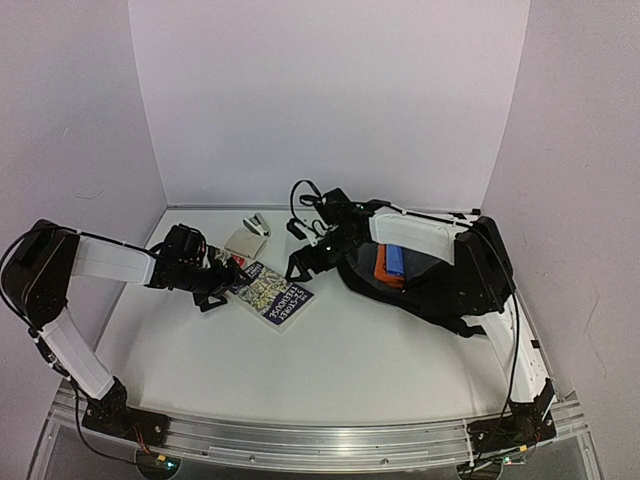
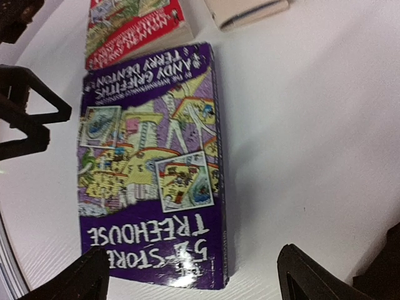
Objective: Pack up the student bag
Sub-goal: Pick up the book from the center of the board.
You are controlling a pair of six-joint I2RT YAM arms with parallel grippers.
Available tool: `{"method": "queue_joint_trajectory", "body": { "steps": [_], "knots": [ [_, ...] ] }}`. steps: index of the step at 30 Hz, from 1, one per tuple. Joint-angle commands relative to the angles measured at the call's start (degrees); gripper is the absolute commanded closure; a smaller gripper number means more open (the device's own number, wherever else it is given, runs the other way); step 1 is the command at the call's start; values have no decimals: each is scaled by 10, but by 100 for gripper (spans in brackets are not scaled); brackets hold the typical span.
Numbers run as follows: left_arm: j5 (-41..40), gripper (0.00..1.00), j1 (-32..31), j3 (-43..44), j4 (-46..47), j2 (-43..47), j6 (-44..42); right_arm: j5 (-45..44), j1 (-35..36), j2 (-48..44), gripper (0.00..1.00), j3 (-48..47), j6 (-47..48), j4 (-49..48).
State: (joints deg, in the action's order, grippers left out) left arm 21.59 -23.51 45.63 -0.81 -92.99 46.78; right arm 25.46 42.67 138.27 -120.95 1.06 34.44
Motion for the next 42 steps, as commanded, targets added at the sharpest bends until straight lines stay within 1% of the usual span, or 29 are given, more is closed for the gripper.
{"method": "queue_joint_trajectory", "body": {
  "steps": [1,4,8,12,13,15,18,23,25,28,30,32,33,36,39,42],
  "knots": [
    [19,6,-13,17,56,-43,19,25,-4,33,6,-15,-6,5],
    [27,6,-14,33,64,-66,20,56,1,36,7,6,-6,4],
    [36,7,-15,60,67,-91,16,98,18,15,9,53,1,-1],
    [60,13,-15,83,84,-115,23,132,38,0,16,94,-1,-5],
    [68,14,-16,83,93,-118,28,138,41,-3,19,100,-5,-7],
    [81,19,-19,76,119,-117,38,155,47,-11,24,115,-23,-12],
    [99,31,-28,66,153,-108,49,171,52,-26,31,141,-45,-30],
    [113,51,-58,59,196,-83,44,165,56,-31,34,159,-57,-49],
    [115,59,-69,61,200,-75,39,162,55,-26,34,158,-58,-50],
    [115,67,-72,58,205,-67,41,159,56,-27,34,159,-59,-52],
    [112,67,-72,57,197,-68,40,157,56,-30,34,162,-58,-52],
    [103,61,-72,60,177,-77,36,155,56,-35,34,164,-57,-52],
    [96,60,-71,60,165,-80,35,154,56,-38,34,165,-57,-52],
    [75,70,-67,63,127,-84,27,149,54,-55,32,172,-53,-51],
    [69,79,-60,63,100,-68,7,144,48,-86,24,190,-43,-51],
    [55,91,-53,72,50,-39,-37,145,32,-124,15,216,-38,-48]
  ]
}}
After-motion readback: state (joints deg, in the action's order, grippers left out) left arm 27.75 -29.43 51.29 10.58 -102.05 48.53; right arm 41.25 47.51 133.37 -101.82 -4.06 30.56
